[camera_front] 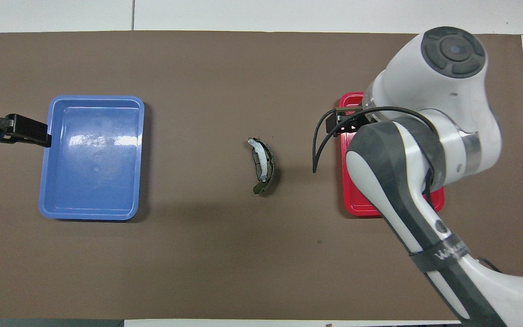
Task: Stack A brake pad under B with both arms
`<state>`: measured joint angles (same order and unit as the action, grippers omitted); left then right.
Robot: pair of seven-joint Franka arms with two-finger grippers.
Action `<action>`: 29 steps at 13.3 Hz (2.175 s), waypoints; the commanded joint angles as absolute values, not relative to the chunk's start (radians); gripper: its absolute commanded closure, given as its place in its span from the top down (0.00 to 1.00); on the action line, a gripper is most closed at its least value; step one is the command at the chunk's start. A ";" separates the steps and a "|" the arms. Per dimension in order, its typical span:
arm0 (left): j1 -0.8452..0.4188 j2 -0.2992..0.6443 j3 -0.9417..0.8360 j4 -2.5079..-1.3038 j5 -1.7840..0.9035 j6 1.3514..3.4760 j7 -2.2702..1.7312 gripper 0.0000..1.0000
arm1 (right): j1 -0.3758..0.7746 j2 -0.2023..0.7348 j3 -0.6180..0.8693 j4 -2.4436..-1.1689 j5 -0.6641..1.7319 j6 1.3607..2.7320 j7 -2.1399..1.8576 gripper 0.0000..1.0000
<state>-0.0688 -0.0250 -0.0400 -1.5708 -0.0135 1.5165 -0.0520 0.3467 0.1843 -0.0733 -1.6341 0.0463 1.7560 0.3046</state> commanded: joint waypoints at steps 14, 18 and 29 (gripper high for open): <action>-0.022 -0.057 -0.093 -1.606 -0.023 1.520 0.000 1.00 | 0.038 -0.045 -0.057 -1.698 -0.046 1.499 0.046 1.00; -0.018 -0.055 -0.097 -1.606 -0.023 1.519 -0.005 1.00 | 0.025 -0.028 -0.054 -1.658 -0.048 1.491 0.044 1.00; -0.018 -0.038 -0.084 -1.605 -0.023 1.517 -0.002 1.00 | 0.014 -0.057 -0.084 -1.648 -0.032 1.445 0.006 1.00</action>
<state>-0.0330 -0.0255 -0.0793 -1.5856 -0.0135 1.5165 -0.0170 0.0303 -0.0403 -0.0912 -1.6313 -0.0319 1.4520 0.0360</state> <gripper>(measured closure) 0.000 0.000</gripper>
